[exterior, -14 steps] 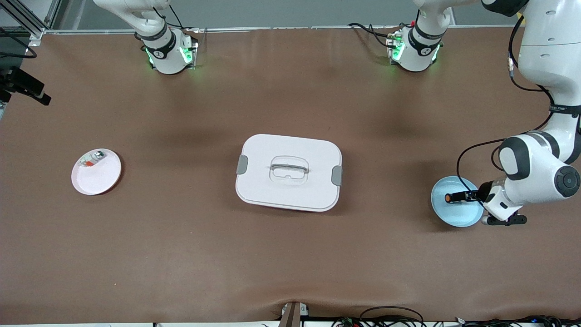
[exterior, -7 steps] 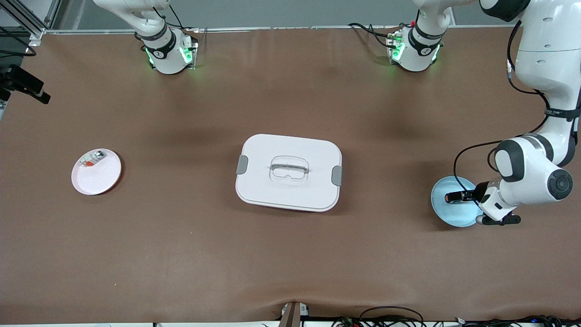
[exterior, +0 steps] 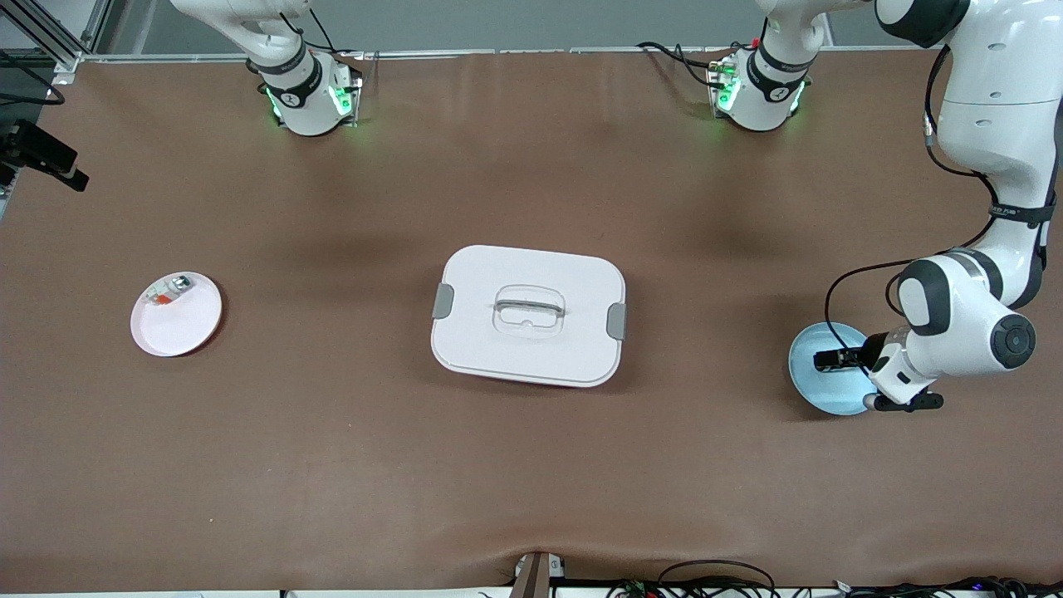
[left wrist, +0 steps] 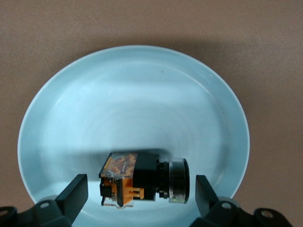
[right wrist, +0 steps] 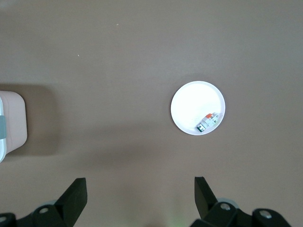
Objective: Transfer orange switch to right arm and place
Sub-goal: 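Lower the left gripper and grasp the orange switch, then lift the switch with the left gripper while the right gripper approaches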
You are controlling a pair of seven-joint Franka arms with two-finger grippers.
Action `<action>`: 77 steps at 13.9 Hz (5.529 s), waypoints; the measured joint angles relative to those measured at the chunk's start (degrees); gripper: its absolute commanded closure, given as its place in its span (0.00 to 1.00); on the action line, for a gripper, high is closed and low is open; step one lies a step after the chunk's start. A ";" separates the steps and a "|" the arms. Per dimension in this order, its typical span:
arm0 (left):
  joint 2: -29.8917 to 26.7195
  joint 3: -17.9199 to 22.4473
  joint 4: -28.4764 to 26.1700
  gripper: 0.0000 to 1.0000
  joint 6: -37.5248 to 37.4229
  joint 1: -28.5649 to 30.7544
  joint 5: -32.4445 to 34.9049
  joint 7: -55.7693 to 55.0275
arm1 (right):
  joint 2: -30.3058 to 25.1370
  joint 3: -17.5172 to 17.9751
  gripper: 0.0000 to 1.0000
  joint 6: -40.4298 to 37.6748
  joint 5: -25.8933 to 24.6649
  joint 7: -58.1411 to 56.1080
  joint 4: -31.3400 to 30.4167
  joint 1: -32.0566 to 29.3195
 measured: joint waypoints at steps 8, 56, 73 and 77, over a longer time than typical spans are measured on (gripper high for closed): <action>1.00 0.00 0.00 0.00 1.33 0.00 0.00 0.00 | 0.00 0.04 0.00 1.20 -0.17 -1.38 0.00 0.00; -13.23 -10.13 6.72 0.73 -18.94 -0.52 -0.27 -30.24 | 9.34 -0.17 0.00 2.07 -0.19 -1.91 3.70 -0.04; -17.43 -36.50 13.99 0.73 -18.44 -2.40 -8.48 -78.58 | 16.22 -0.02 0.00 3.21 1.85 -1.91 3.76 -0.14; -17.35 -38.48 13.98 0.73 -9.89 -6.67 -8.48 -90.36 | 16.15 -0.03 0.00 2.97 11.67 -1.91 2.50 -0.14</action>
